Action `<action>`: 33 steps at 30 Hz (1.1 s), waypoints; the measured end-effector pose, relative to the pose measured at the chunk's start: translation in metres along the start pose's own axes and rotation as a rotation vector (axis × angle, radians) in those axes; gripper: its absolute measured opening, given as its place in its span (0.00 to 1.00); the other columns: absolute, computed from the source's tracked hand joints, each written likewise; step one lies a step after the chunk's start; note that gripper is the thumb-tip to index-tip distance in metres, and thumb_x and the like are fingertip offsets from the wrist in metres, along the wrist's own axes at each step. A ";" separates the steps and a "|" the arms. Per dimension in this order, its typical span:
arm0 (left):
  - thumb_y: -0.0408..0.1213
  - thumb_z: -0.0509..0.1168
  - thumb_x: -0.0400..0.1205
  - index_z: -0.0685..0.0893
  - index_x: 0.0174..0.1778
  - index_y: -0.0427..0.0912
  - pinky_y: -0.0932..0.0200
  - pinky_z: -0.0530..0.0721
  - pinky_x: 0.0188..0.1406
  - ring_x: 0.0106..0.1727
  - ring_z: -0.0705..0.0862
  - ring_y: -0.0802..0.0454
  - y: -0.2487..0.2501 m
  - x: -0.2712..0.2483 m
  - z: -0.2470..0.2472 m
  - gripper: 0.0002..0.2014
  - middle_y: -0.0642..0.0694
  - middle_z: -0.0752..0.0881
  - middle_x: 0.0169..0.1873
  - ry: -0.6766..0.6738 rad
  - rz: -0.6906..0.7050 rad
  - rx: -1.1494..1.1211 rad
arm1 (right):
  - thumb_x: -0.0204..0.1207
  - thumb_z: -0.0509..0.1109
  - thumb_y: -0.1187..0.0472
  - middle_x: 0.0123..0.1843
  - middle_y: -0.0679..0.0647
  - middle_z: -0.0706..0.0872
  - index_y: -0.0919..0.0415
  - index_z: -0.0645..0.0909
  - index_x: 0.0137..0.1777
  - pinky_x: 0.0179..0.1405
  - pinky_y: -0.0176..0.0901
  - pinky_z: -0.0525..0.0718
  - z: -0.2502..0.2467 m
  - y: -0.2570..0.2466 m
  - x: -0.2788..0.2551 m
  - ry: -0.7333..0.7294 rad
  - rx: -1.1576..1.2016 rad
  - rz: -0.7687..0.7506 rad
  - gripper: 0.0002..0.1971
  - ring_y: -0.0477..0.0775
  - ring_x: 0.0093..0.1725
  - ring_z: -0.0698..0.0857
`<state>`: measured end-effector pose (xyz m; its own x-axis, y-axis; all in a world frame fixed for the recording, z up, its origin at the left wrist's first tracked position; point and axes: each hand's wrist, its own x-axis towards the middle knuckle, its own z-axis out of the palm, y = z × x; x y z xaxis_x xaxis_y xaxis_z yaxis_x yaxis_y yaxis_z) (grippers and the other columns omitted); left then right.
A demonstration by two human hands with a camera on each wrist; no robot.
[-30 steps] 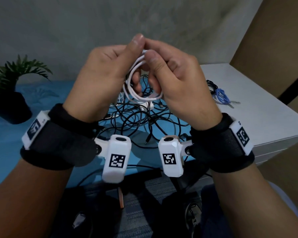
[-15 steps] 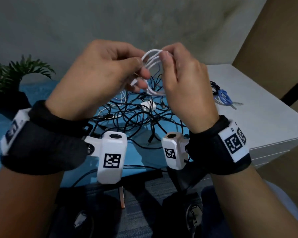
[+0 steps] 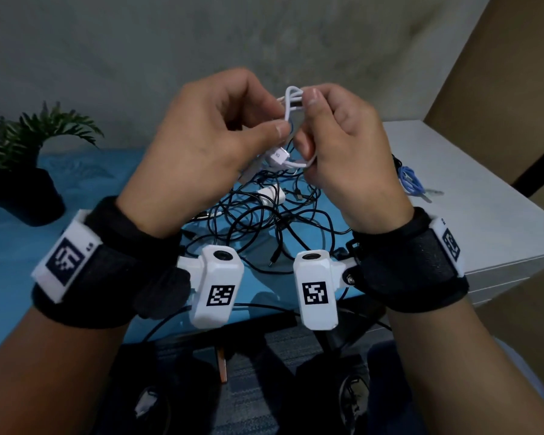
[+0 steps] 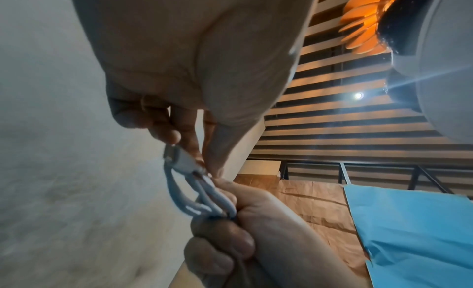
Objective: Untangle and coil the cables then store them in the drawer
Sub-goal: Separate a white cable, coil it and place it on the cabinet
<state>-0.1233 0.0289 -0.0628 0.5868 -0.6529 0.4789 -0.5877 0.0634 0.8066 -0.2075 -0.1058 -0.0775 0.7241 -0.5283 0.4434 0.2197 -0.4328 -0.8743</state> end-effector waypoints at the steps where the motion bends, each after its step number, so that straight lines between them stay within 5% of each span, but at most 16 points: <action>1: 0.36 0.76 0.79 0.87 0.47 0.35 0.55 0.80 0.34 0.34 0.83 0.58 -0.001 0.000 0.002 0.08 0.39 0.88 0.36 0.021 0.005 0.033 | 0.92 0.57 0.58 0.25 0.47 0.76 0.64 0.82 0.57 0.23 0.40 0.70 0.000 0.000 0.000 -0.001 0.010 0.009 0.14 0.44 0.23 0.72; 3: 0.43 0.77 0.78 0.89 0.45 0.44 0.70 0.73 0.34 0.32 0.78 0.68 -0.002 -0.002 0.005 0.07 0.52 0.83 0.34 0.083 0.018 0.144 | 0.92 0.57 0.58 0.24 0.46 0.75 0.63 0.82 0.56 0.22 0.38 0.69 -0.001 -0.001 0.000 -0.011 0.029 0.016 0.14 0.44 0.22 0.71; 5: 0.50 0.77 0.76 0.86 0.47 0.53 0.73 0.70 0.41 0.40 0.75 0.70 -0.003 -0.003 0.006 0.10 0.59 0.77 0.43 0.153 0.039 0.278 | 0.92 0.57 0.58 0.23 0.47 0.73 0.65 0.82 0.57 0.21 0.37 0.68 -0.003 -0.002 0.000 -0.036 0.068 0.030 0.14 0.45 0.22 0.70; 8: 0.48 0.79 0.76 0.76 0.57 0.52 0.71 0.76 0.44 0.47 0.79 0.66 -0.010 0.001 0.007 0.21 0.54 0.80 0.52 0.151 -0.031 0.216 | 0.92 0.57 0.58 0.25 0.49 0.73 0.65 0.83 0.58 0.19 0.36 0.67 -0.007 -0.004 -0.001 -0.089 0.115 0.035 0.15 0.45 0.21 0.69; 12: 0.36 0.75 0.81 0.84 0.53 0.39 0.69 0.78 0.32 0.29 0.81 0.65 -0.014 0.004 0.010 0.08 0.51 0.86 0.34 -0.026 -0.219 0.025 | 0.92 0.57 0.59 0.25 0.46 0.74 0.66 0.84 0.59 0.21 0.33 0.67 -0.007 -0.002 -0.002 -0.161 0.067 0.009 0.15 0.43 0.22 0.69; 15: 0.35 0.74 0.81 0.83 0.40 0.42 0.67 0.73 0.26 0.23 0.76 0.63 -0.018 0.005 0.010 0.07 0.52 0.82 0.26 -0.016 -0.201 0.129 | 0.92 0.57 0.58 0.24 0.47 0.75 0.65 0.84 0.59 0.20 0.35 0.67 -0.004 0.001 -0.002 -0.211 0.027 0.040 0.15 0.42 0.21 0.70; 18: 0.39 0.72 0.81 0.81 0.40 0.48 0.59 0.72 0.25 0.22 0.76 0.58 -0.020 0.005 0.010 0.07 0.52 0.83 0.25 0.018 -0.168 0.273 | 0.92 0.57 0.59 0.24 0.47 0.75 0.66 0.83 0.59 0.20 0.35 0.68 0.000 0.001 -0.003 -0.231 -0.002 0.056 0.14 0.41 0.20 0.70; 21: 0.40 0.69 0.82 0.84 0.45 0.49 0.55 0.75 0.29 0.30 0.82 0.52 -0.022 0.004 0.009 0.01 0.53 0.84 0.28 0.065 -0.131 0.497 | 0.92 0.58 0.61 0.25 0.49 0.75 0.66 0.83 0.60 0.20 0.29 0.68 0.005 0.000 -0.006 -0.262 -0.025 0.051 0.14 0.39 0.19 0.70; 26: 0.38 0.63 0.83 0.82 0.39 0.47 0.53 0.69 0.34 0.37 0.80 0.42 -0.028 0.005 0.009 0.07 0.50 0.80 0.28 0.056 -0.161 0.692 | 0.90 0.61 0.60 0.26 0.48 0.78 0.63 0.85 0.60 0.23 0.29 0.69 0.015 -0.001 -0.010 -0.287 -0.100 0.007 0.11 0.40 0.20 0.74; 33: 0.69 0.64 0.80 0.89 0.45 0.46 0.44 0.78 0.39 0.33 0.84 0.58 -0.010 0.009 -0.027 0.27 0.47 0.91 0.38 -0.290 -0.198 0.456 | 0.92 0.59 0.60 0.30 0.54 0.81 0.61 0.84 0.66 0.17 0.39 0.71 -0.002 -0.002 -0.003 -0.252 0.022 0.084 0.14 0.50 0.19 0.73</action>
<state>-0.0971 0.0433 -0.0575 0.5713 -0.8034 0.1677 -0.7007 -0.3712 0.6093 -0.2111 -0.1050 -0.0769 0.8800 -0.3616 0.3079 0.1640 -0.3771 -0.9115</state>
